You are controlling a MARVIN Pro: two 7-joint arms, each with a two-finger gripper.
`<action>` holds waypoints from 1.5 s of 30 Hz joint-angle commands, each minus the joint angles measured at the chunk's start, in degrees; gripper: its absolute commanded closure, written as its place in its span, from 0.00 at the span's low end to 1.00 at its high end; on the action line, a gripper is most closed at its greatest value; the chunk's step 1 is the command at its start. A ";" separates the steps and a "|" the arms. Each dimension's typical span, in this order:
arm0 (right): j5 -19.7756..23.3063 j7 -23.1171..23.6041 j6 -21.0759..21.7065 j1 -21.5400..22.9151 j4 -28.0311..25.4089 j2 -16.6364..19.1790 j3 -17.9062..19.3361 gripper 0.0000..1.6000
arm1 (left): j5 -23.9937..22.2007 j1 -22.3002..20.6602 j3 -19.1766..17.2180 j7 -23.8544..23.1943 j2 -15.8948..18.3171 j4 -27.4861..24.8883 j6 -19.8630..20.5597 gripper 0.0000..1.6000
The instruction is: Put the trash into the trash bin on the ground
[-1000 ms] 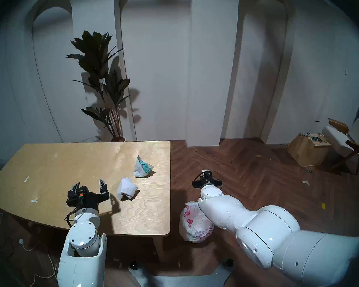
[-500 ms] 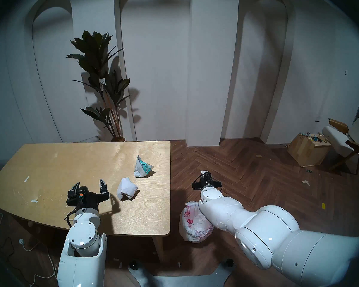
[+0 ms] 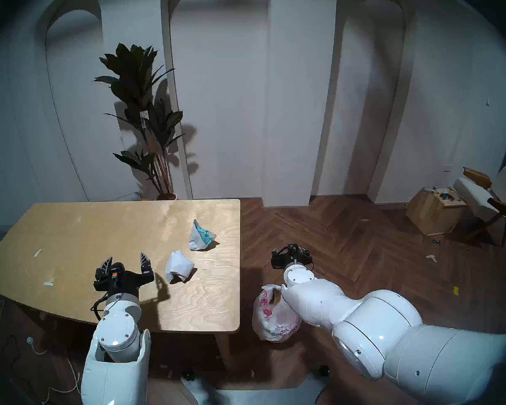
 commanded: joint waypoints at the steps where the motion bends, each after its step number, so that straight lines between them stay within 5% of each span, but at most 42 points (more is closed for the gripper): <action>1: 0.88 -0.45 -2.07 0.83 -0.13 0.98 1.18 0.00 | -0.08 -0.51 -0.04 0.03 0.04 -1.21 -0.32 0.00; 13: 2.96 -1.71 -7.02 2.70 -1.79 2.35 3.71 0.00 | -0.15 -0.40 -0.06 0.03 -0.03 -1.49 -0.32 0.00; 26: 3.70 -5.84 -19.11 2.45 -8.76 10.77 6.50 0.00 | -0.11 -0.47 -0.03 0.03 0.04 -1.24 -0.29 0.00; 45: 3.50 -9.09 -25.75 1.39 -13.02 17.72 9.04 0.00 | 0.00 -0.58 -0.01 0.01 0.13 -0.57 -0.25 0.00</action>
